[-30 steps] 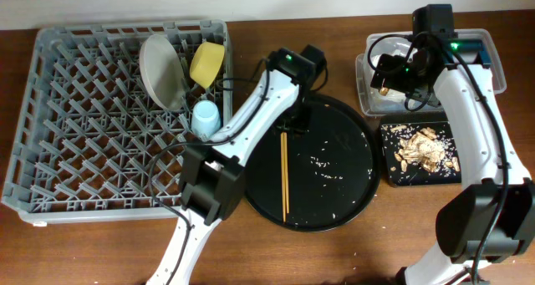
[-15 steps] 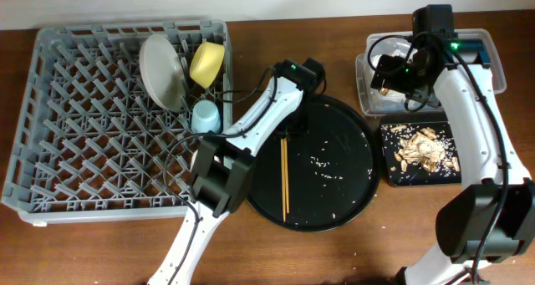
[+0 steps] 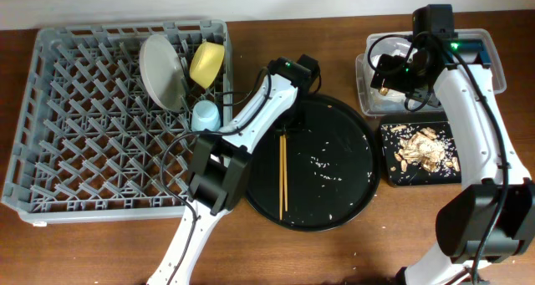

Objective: Sort waste into correct bins and load items into the dishwasher rack
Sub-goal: 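Reach the left gripper to the chopsticks and grasp one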

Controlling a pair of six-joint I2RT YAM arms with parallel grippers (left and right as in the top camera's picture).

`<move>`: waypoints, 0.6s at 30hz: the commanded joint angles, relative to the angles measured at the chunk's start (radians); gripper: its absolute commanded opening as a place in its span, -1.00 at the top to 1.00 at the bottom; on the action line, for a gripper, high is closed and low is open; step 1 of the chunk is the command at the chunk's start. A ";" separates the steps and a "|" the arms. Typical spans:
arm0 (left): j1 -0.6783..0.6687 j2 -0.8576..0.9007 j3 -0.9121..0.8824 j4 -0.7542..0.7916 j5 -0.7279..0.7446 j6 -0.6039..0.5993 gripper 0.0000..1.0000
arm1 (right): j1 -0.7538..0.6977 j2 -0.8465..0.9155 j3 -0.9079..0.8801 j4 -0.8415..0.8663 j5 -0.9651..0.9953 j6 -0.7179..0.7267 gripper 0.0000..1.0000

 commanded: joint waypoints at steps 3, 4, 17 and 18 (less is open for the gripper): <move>-0.013 0.036 0.036 0.035 0.051 0.119 0.33 | -0.002 0.005 -0.001 0.003 -0.002 0.004 -0.97; -0.016 0.036 0.036 0.035 0.051 0.119 0.33 | -0.002 0.005 -0.001 0.003 -0.002 0.004 -0.97; 0.039 0.023 0.153 -0.113 -0.002 0.193 0.31 | -0.002 0.005 -0.001 0.003 -0.002 0.004 -0.97; 0.043 0.023 0.153 -0.117 -0.002 0.240 0.29 | -0.002 0.005 -0.001 0.003 -0.002 0.004 -0.97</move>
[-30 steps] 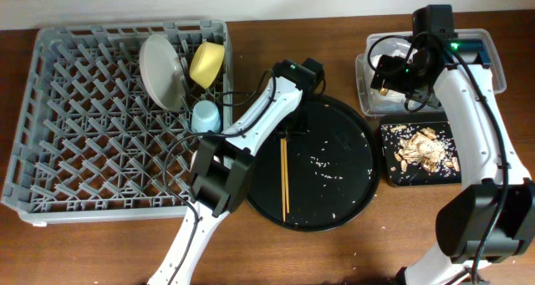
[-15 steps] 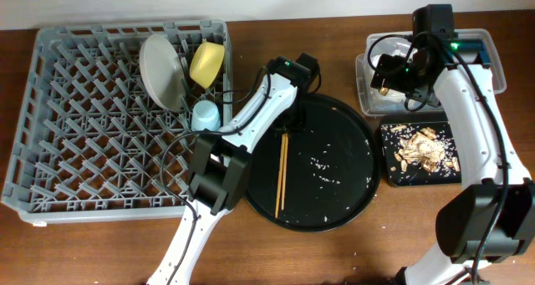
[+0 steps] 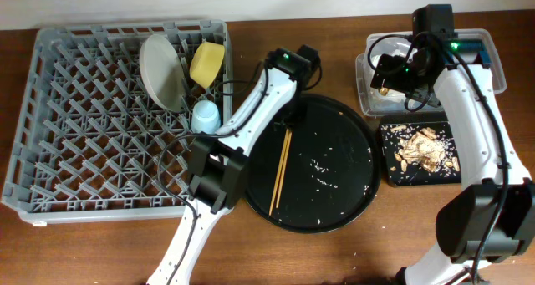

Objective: Sort waste into correct bins and load items into the dishwasher rack
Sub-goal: 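Reach the left gripper to the chopsticks and grasp one, then carry the chopstick with left gripper and drop it in the rack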

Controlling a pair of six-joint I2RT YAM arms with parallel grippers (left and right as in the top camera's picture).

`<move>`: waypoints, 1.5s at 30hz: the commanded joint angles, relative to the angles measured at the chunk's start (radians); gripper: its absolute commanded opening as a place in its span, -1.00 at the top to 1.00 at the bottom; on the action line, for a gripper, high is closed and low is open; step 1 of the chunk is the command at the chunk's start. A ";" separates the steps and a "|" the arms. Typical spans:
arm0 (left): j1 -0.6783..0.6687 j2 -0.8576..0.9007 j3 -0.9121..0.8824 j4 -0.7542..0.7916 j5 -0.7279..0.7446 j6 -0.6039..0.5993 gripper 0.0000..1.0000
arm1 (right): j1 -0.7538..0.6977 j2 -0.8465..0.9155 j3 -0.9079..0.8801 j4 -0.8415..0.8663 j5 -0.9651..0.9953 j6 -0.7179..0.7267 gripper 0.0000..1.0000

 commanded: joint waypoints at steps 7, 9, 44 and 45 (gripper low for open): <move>0.016 0.032 0.014 0.012 0.024 0.207 0.23 | -0.002 0.005 -0.001 0.003 -0.002 0.004 -0.97; 0.012 0.040 0.014 0.018 0.024 0.207 0.23 | -0.002 0.005 -0.001 0.003 -0.002 0.004 -0.97; 0.115 -0.046 0.636 -0.188 -0.001 0.207 1.00 | -0.002 0.005 -0.001 0.003 -0.002 0.004 -0.97; 0.135 -0.080 0.630 -0.188 -0.020 0.213 1.00 | -0.002 0.005 -0.001 0.003 -0.002 0.004 -0.97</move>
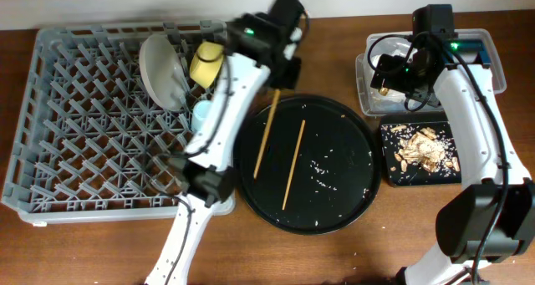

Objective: Sort waste into correct bins and load items into the dishwasher rack
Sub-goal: 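Carry the chopstick with left gripper and drop it in the rack, then return the left gripper to the tray and grasp the second chopstick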

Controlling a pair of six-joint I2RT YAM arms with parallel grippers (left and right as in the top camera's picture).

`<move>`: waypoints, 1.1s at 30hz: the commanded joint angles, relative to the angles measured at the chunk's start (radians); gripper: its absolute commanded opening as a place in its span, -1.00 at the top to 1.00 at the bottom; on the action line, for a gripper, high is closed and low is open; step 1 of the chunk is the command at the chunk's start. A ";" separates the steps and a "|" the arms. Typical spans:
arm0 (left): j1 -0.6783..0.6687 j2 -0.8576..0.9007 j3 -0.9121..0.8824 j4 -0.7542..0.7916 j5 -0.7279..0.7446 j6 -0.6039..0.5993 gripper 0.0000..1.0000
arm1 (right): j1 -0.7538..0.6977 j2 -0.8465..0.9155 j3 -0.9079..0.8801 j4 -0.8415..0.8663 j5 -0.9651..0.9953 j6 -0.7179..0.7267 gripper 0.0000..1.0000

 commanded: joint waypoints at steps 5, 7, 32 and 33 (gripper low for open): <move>0.200 -0.340 -0.117 -0.005 -0.124 0.035 0.99 | -0.002 0.005 -0.001 0.003 -0.002 0.004 -0.97; 0.283 -0.446 -0.238 -0.005 -0.124 0.035 1.00 | -0.002 0.005 -0.001 0.003 -0.002 0.003 -0.97; 0.433 -0.517 -0.978 0.396 -0.014 0.215 0.58 | -0.002 0.005 -0.001 0.003 -0.002 0.003 -0.97; 0.433 -0.517 -0.978 0.396 -0.014 0.214 0.58 | -0.002 0.005 -0.001 0.003 -0.002 0.003 -0.97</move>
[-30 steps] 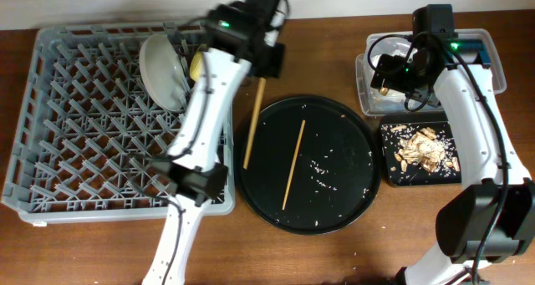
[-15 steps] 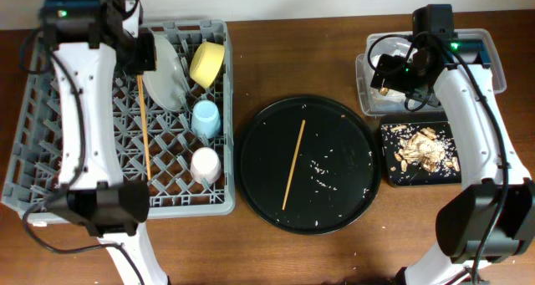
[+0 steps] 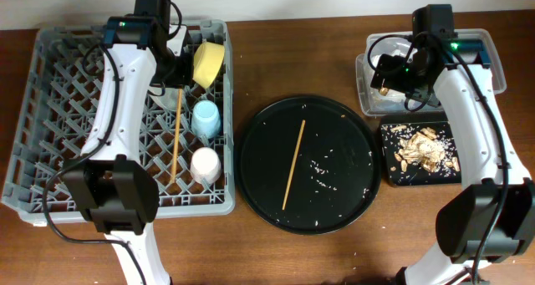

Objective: Sort waste into correct bins and load items into the dishwasher rack
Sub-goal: 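Return the left gripper to the tray and grasp the second chopstick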

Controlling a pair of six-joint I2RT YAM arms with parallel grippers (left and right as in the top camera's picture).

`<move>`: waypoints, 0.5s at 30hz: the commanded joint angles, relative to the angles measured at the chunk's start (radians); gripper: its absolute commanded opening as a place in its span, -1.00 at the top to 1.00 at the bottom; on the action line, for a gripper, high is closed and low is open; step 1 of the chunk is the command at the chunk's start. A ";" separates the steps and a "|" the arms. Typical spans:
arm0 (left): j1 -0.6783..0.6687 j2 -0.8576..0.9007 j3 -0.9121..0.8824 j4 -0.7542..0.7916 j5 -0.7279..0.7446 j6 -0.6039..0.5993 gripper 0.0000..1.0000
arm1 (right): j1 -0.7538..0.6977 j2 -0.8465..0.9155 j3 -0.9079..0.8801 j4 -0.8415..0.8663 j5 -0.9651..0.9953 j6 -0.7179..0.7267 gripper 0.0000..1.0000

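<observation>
My left gripper [image 3: 173, 68] is over the far middle of the grey dishwasher rack [image 3: 50, 109]. It is shut on the top end of a wooden chopstick [image 3: 175, 139], which slants down along the rack grid. A second chopstick [image 3: 293, 164] lies on the round black tray [image 3: 343, 201] among rice crumbs. In the rack's right part are a yellow bowl [image 3: 207, 63], a light blue cup [image 3: 206, 118] and a white cup [image 3: 205, 165]. My right gripper [image 3: 387, 78] hovers over the clear bin [image 3: 493, 72]; its jaws cannot be made out.
A black rectangular bin [image 3: 420, 151] holding food scraps sits just in front of the clear bin at the right. The left arm's links cross the rack's middle. Brown tabletop shows in front of the tray and rack.
My left gripper has moved left from the tray's far edge to over the rack, with the chopstick still in it. The white cup now shows. The right arm has not moved.
Two chopsticks lay together on the tray's left with my left gripper at their far end. Then they were tilted. Later one hung from the gripper at the tray's far edge and the other lay mid-tray. Now the held one is over the rack.
</observation>
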 commanded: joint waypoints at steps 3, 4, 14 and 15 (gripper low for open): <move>0.005 -0.004 -0.006 0.005 0.006 0.012 0.58 | -0.002 0.005 -0.001 0.003 -0.002 0.004 -0.97; 0.005 -0.004 -0.006 0.007 0.007 0.012 0.58 | -0.002 0.005 -0.001 0.003 -0.002 0.004 -0.97; -0.200 -0.004 0.038 -0.013 0.175 -0.150 0.44 | -0.002 0.005 -0.001 0.003 -0.002 0.004 -0.97; -0.234 -0.004 0.038 -0.009 0.171 -0.166 0.39 | -0.002 0.005 -0.001 0.003 -0.002 0.004 -0.97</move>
